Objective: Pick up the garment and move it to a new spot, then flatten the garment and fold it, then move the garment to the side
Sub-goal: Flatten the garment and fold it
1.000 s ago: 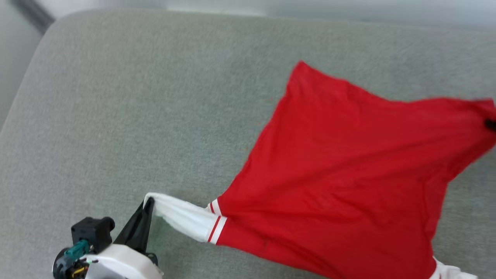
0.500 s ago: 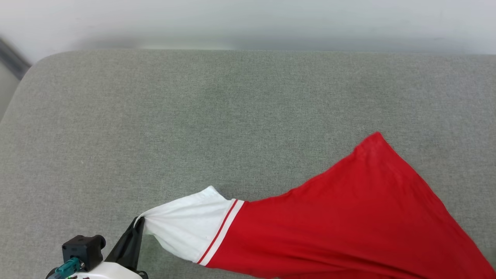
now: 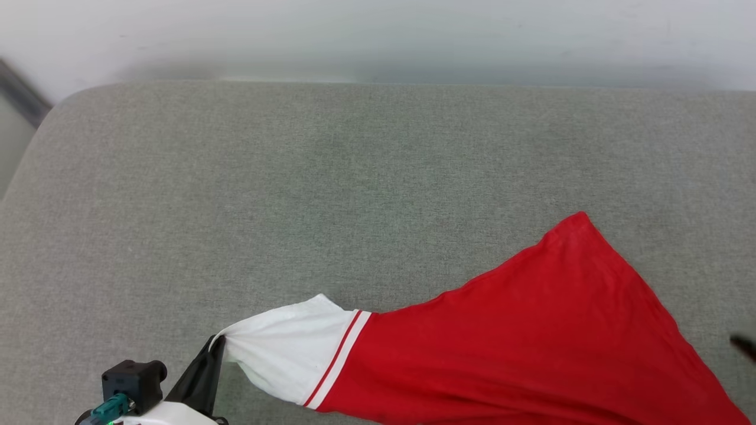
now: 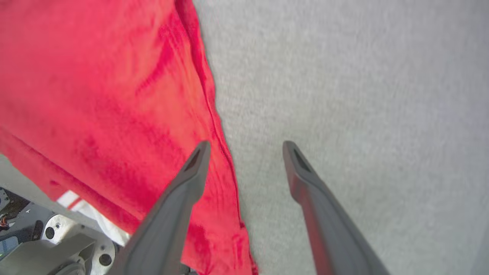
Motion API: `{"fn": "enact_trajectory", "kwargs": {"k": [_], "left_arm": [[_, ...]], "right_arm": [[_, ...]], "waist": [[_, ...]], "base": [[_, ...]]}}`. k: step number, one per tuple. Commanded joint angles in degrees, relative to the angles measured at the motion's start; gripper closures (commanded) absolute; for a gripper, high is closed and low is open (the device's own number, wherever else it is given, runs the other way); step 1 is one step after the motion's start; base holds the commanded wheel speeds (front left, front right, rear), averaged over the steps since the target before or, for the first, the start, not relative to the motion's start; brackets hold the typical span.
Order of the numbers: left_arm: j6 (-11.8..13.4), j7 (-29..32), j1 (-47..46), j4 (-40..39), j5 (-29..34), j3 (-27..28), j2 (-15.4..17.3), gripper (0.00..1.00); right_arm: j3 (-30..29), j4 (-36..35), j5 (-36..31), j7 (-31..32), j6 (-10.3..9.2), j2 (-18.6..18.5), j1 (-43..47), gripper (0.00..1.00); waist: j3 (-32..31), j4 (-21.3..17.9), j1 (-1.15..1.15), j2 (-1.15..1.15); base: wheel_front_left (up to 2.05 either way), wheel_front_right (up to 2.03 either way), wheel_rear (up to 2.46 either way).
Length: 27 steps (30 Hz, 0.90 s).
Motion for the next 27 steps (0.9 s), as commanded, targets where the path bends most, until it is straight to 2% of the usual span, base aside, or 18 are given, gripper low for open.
{"fn": "enact_trajectory", "kwargs": {"k": [1, 6, 7, 8, 10, 11, 12, 13, 15, 18, 27], "left_arm": [[0.0, 0.2, -0.7, -0.2, 0.4, -0.2, 0.1, 1.00], [-0.2, 0.5, -2.0, -0.6, 1.0, -0.7, -0.3, 1.00], [-0.3, 0.6, -2.7, -0.6, 1.3, -1.1, -0.7, 1.00], [-0.3, 0.6, -2.7, -0.6, 1.3, -1.1, -0.7, 1.00], [-0.6, 0.7, -4.2, -0.7, 2.0, -1.6, -1.3, 1.00], [-0.6, 0.7, -4.2, -0.7, 2.0, -1.6, -1.3, 1.00], [-0.8, 0.9, -5.1, -0.6, 2.4, -2.1, -1.7, 1.00], [-0.8, 0.9, -5.1, -0.6, 2.4, -2.1, -1.7, 1.00], [-0.9, 0.9, -6.0, -0.5, 2.7, -2.3, -2.2, 1.00], [-1.3, 0.8, -7.3, -0.3, 3.3, -2.8, -3.2, 1.00], [-2.0, 0.3, -10.7, 0.0, 4.5, -3.4, -5.0, 1.00]], "right_arm": [[-1.2, -3.4, -0.9, 0.8, -0.02, -1.2, -3.8, 0.00], [0.2, -8.4, -2.7, 5.3, -0.02, -2.5, -12.1, 0.00], [2.9, -9.8, -3.4, 8.8, -0.02, -2.5, -17.2, 0.00], [2.9, -9.8, -3.4, 8.8, -0.02, -2.5, -17.2, 0.00], [8.4, -9.3, -5.2, 14.7, -0.03, -1.4, -25.5, 0.00], [8.4, -9.3, -5.2, 14.7, -0.03, -1.4, -25.5, 0.00], [12.3, -7.6, -6.1, 18.6, -0.02, 0.1, -30.2, 0.00], [12.3, -7.6, -6.1, 18.6, -0.02, 0.1, -30.2, 0.00], [16.1, -5.2, -7.7, 22.1, -0.02, 1.2, -35.1, 0.00], [20.4, -0.5, -9.2, 25.2, -0.02, 4.1, -41.0, 0.00], [27.5, 15.0, -11.7, 22.4, -0.03, 11.7, -49.2, 0.00]], "waist": [[0.2, 0.4, 0.01, 0.00], [1.3, 1.4, 0.01, 0.00], [2.1, 2.0, 0.01, 0.00], [2.1, 2.0, 0.01, 0.00], [3.5, 3.1, 0.01, 0.00], [3.5, 3.1, 0.01, 0.00], [4.5, 4.0, 0.01, 0.00], [4.5, 4.0, 0.01, 0.00], [5.6, 4.8, 0.01, 0.00], [7.2, 6.0, 0.01, 0.00], [12.4, 8.7, 0.01, 0.00]], "base": [[0.00, 0.00, 0.00], [0.00, 0.00, 0.00], [0.00, 0.00, 0.00], [0.00, 0.00, 0.00], [0.00, 0.00, 0.00], [0.00, 0.00, 0.00], [0.00, 0.00, 0.00], [0.00, 0.00, 0.00], [0.00, 0.00, 0.00], [0.00, 0.00, 0.00], [0.00, 0.00, 0.00]]}}
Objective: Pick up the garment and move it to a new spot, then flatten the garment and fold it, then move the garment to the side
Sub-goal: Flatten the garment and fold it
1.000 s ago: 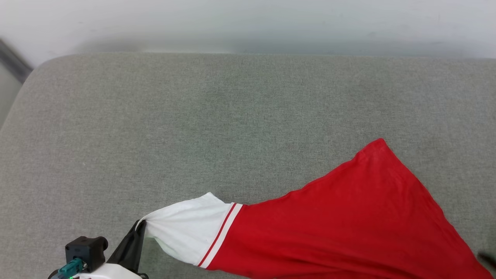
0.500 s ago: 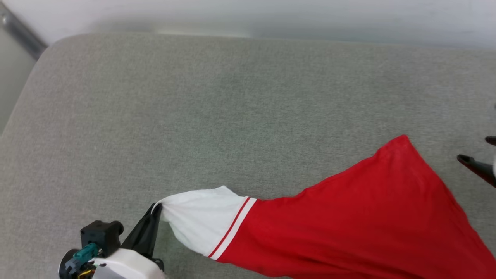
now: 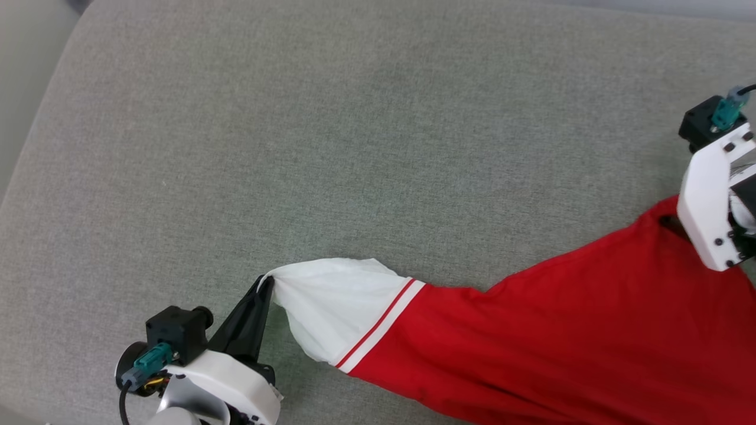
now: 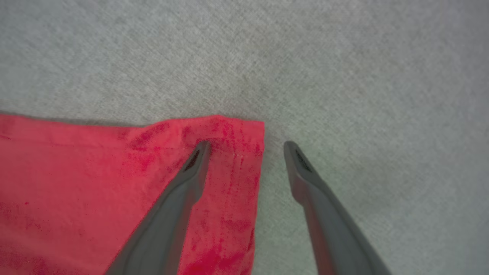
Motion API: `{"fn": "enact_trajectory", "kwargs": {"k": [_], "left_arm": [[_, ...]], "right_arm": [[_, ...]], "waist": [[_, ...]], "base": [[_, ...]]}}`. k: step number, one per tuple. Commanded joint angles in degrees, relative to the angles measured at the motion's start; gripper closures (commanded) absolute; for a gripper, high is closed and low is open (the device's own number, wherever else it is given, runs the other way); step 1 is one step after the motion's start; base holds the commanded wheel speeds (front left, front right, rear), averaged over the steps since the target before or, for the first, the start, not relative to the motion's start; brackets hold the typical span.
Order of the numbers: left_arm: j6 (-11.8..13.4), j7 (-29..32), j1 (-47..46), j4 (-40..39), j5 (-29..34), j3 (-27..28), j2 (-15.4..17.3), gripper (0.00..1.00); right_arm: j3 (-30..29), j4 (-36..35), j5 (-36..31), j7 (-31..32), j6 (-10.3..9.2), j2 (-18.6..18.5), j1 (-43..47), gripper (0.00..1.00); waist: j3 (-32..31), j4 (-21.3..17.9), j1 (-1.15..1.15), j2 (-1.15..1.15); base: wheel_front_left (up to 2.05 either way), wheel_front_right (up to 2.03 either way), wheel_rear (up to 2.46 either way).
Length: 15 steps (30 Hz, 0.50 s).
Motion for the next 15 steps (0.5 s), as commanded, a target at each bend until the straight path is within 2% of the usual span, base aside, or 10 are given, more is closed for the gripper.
{"fn": "enact_trajectory", "kwargs": {"k": [1, 7, 8, 9, 15], "left_arm": [[-0.3, -0.4, -1.0, 0.2, 0.3, -0.1, -0.5, 1.00], [-0.6, -0.5, -1.8, 1.0, 0.5, -0.3, -1.1, 1.00], [-0.6, -0.5, -1.8, 1.1, 0.4, -0.3, -1.1, 1.00], [-0.5, -0.5, -1.6, 1.3, 0.3, -0.2, -1.0, 1.00], [-0.1, -0.6, -0.7, 1.9, 0.4, 0.1, -0.2, 1.00]], "right_arm": [[1.1, 2.0, 0.2, -1.2, -0.04, 1.2, -0.6, 0.00], [10.6, 6.8, 2.5, -1.8, 0.27, 2.7, 3.2, 0.00], [11.4, 7.0, 3.0, -2.7, 0.30, 2.8, 3.0, 0.56], [11.7, 7.1, 3.6, -3.8, 0.31, 3.0, 2.4, 1.00], [10.6, 7.2, 5.7, -12.8, 0.03, 1.9, -3.2, 1.00]], "waist": [[1.5, 1.0, -0.01, 0.00], [2.2, 1.3, -0.01, 0.00], [2.0, 1.1, -0.01, 0.00], [1.8, 0.9, -0.01, 0.00], [-1.8, -1.1, -0.01, 0.00]], "base": [[0.00, 0.00, 0.00], [0.00, 0.00, 0.00], [0.00, 0.00, 0.00], [0.00, 0.00, 0.00], [0.00, 0.00, 0.00]]}}
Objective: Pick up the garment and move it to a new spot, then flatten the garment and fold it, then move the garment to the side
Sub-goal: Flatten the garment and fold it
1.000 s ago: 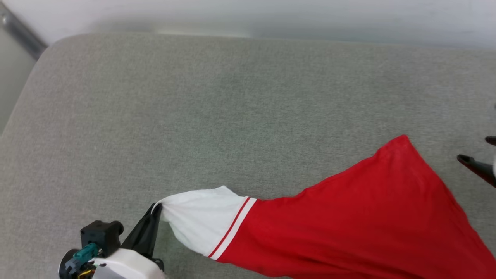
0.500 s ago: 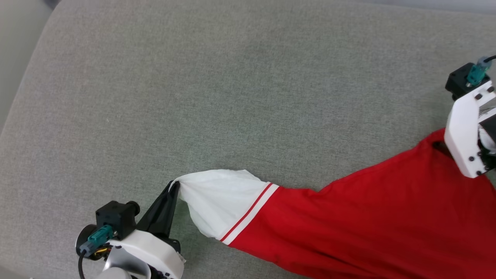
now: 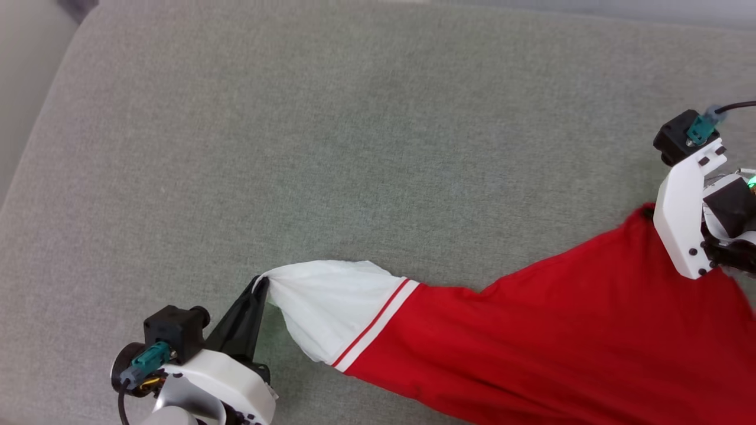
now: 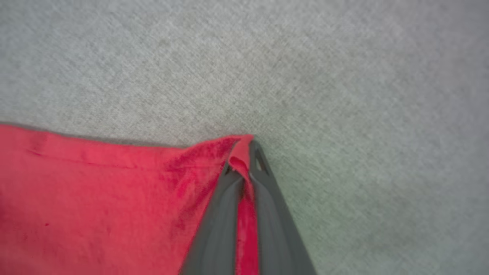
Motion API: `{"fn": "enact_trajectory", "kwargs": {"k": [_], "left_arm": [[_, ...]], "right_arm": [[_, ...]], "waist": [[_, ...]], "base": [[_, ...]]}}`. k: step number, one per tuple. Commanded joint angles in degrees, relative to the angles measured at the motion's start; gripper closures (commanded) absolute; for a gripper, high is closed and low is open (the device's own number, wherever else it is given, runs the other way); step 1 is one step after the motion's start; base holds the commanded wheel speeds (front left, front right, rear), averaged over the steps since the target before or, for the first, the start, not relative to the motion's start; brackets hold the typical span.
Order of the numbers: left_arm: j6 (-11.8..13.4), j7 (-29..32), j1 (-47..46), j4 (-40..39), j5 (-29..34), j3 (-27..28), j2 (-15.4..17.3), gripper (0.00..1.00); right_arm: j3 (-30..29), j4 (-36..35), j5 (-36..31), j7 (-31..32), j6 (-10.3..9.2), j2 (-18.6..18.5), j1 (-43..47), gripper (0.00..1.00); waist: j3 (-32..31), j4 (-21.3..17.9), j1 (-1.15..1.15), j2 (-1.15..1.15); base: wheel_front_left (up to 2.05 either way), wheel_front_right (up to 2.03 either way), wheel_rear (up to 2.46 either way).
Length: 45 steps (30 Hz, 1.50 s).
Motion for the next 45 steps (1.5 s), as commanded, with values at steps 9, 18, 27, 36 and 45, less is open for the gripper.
{"fn": "enact_trajectory", "kwargs": {"k": [9, 18, 27, 36, 45], "left_arm": [[0.4, 3.5, -6.1, -2.5, 3.1, 0.8, 4.6, 1.00], [-3.3, 10.8, -24.7, -4.6, 6.8, 3.1, 8.3, 1.00], [-8.6, 18.3, -50.7, -0.4, 10.2, 4.6, 6.3, 1.00], [-14.0, 21.6, -74.7, 10.1, 13.7, 5.0, 2.8, 1.00], [-18.4, 20.4, -93.4, 23.9, 16.8, 4.5, -0.7, 1.00]], "right_arm": [[-1.2, -4.8, 3.1, -13.4, 0.06, -3.4, -3.3, 1.00], [-7.3, -8.4, 0.0, -18.8, 0.06, -2.1, -9.3, 1.00], [-14.2, -6.7, -8.2, -18.3, 0.06, 3.2, -22.3, 1.00], [-16.9, -0.1, -16.3, -17.9, 0.06, 7.6, -39.2, 1.00], [-16.1, 9.0, -22.3, -21.5, 0.05, 10.7, -54.3, 1.00]], "waist": [[-8.6, -5.4, 0.00, 0.00], [-8.9, -9.3, 0.00, 0.00], [-2.3, -10.3, 0.00, 0.00], [4.7, -10.1, 0.00, 0.00], [8.3, -9.6, 0.00, 0.00]], "base": [[0.00, 0.00, 0.00], [0.00, 0.00, 0.00], [0.00, 0.00, 0.00], [0.00, 0.00, 0.00], [0.00, 0.00, 0.00]]}}
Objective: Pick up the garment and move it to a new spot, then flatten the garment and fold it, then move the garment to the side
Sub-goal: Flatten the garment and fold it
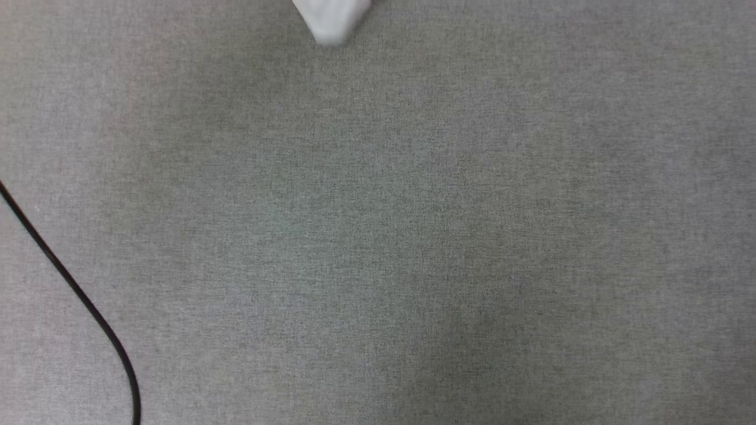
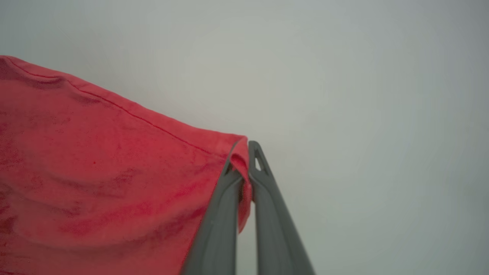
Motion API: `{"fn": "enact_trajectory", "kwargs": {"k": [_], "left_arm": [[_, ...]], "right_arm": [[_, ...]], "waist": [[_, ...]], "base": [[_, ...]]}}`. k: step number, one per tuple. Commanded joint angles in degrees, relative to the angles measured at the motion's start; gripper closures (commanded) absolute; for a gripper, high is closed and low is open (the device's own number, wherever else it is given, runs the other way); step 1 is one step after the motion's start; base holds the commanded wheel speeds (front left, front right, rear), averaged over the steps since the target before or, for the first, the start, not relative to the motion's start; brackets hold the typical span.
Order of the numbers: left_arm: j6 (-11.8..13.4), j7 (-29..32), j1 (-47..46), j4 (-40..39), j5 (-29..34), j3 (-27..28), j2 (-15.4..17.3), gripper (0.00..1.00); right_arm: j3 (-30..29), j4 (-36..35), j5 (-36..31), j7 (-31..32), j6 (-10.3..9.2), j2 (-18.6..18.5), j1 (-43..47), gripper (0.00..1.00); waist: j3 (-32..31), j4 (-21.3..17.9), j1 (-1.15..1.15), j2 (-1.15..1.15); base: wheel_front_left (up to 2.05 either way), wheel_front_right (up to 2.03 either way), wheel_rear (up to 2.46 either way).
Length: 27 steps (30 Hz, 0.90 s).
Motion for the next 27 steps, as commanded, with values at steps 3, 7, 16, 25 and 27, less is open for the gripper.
{"fn": "enact_trajectory", "kwargs": {"k": [3, 7, 16, 25, 27], "left_arm": [[-0.9, -1.5, -4.1, 4.3, 0.6, -0.1, -0.7, 1.00], [-2.1, -3.9, -5.3, 9.1, 0.8, -1.1, -1.7, 1.00], [-3.3, -10.3, 4.2, 17.5, -1.0, -3.7, -3.6, 1.00], [-1.7, -17.6, 25.6, 18.8, -4.3, -5.3, -4.0, 1.00], [-0.5, -18.6, 31.1, 17.4, -5.1, -5.3, -3.8, 1.00]], "right_arm": [[0.9, 3.2, -1.2, -1.9, -0.04, 1.0, -3.9, 1.00], [2.0, 8.3, -1.2, -4.5, -0.03, 2.8, -5.2, 1.00], [7.7, 16.2, 2.8, -12.3, -0.04, 5.7, 3.3, 1.00], [15.4, 17.9, 10.6, -19.5, -0.04, 7.1, 20.0, 1.00], [17.7, 17.3, 12.2, -20.5, -0.04, 6.3, 24.1, 1.00]], "waist": [[1.1, 0.2, -0.01, 0.00], [2.1, 0.3, -0.01, 0.00], [2.6, 0.4, -0.01, 0.00], [-1.6, -0.4, -0.01, 0.00], [-3.1, -0.4, -0.01, 0.00]], "base": [[0.00, 0.00, 0.00], [0.00, 0.00, 0.00], [0.00, 0.00, 0.00], [0.00, 0.00, 0.00], [0.00, 0.00, 0.00]]}}
